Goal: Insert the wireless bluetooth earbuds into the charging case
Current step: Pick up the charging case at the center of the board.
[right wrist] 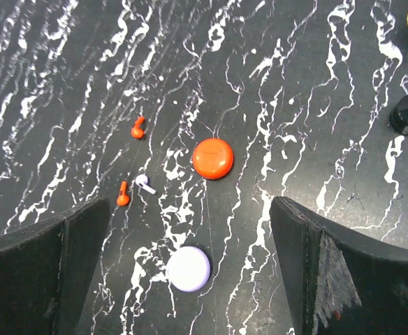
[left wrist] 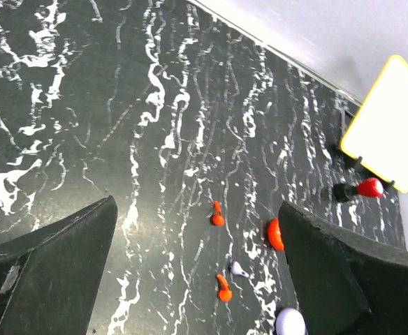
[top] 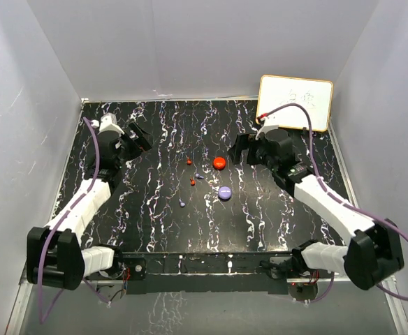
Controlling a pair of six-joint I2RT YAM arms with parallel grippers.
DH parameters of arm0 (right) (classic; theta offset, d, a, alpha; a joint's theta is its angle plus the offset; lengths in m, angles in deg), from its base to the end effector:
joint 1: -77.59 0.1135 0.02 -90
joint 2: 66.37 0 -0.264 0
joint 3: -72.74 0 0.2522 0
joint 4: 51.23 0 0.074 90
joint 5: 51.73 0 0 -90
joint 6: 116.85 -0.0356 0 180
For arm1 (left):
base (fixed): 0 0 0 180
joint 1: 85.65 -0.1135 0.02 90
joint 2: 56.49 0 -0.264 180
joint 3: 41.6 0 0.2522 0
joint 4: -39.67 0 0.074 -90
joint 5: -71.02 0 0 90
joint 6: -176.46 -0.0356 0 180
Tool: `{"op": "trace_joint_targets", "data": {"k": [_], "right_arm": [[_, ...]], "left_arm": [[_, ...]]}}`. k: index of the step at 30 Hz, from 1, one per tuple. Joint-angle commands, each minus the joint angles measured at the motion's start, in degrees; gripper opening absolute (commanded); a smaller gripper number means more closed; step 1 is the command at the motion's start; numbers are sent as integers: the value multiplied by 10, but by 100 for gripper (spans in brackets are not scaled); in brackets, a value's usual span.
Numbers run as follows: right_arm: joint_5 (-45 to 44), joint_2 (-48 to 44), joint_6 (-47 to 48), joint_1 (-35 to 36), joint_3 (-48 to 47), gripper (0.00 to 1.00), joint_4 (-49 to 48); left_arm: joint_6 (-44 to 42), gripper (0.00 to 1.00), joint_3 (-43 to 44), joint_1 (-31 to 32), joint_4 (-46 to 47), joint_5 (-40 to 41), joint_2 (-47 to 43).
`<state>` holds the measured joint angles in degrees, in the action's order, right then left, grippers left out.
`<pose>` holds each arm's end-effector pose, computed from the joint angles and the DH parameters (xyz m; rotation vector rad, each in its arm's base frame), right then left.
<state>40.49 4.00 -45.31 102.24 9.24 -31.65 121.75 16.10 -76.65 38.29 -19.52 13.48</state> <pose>0.2537 0.1180 0.2832 -0.1366 2.0660 0.5085 0.2790 -0.0445 0.2821 -0.4128 1.7976 -0.5547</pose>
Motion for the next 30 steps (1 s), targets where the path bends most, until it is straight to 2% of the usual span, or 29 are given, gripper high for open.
{"op": "trace_joint_targets", "data": {"k": [1, 4, 6, 9, 10, 11, 12, 16, 21, 25, 30], "right_arm": [[-24, -58, -8, 14, 21, 98, 5], [-26, -85, -11, 25, 32, 98, 41], [-29, -103, -15, 31, 45, 98, 54], [-37, -126, -15, 32, 65, 98, 61], [-40, -128, -14, 31, 68, 98, 63], [-44, -128, -13, 32, 70, 98, 63], [-47, -125, -13, 32, 70, 98, 65], [-61, -108, -14, 32, 62, 98, 65], [-82, -97, -14, 32, 82, 99, 35], [-52, -73, -12, 32, 86, 98, 39], [-5, -28, -17, 34, 93, 98, 28]], "left_arm": [[-5, 99, -12, 10, -19, -54, -61], [46, 99, -44, 9, -22, -92, -82], [75, 99, -81, 9, 16, -138, -84], [92, 87, -109, 10, 72, -194, -78], [96, 91, -110, 13, 74, -198, -78], [91, 98, -106, 17, 67, -194, -79], [81, 99, -98, 24, 53, -183, -81], [32, 99, -63, 50, -6, -123, -91], [18, 99, -70, 84, 19, -109, -79], [-17, 99, -23, 153, -57, -48, -29], [-19, 99, -39, 181, -39, -16, -38]]}}
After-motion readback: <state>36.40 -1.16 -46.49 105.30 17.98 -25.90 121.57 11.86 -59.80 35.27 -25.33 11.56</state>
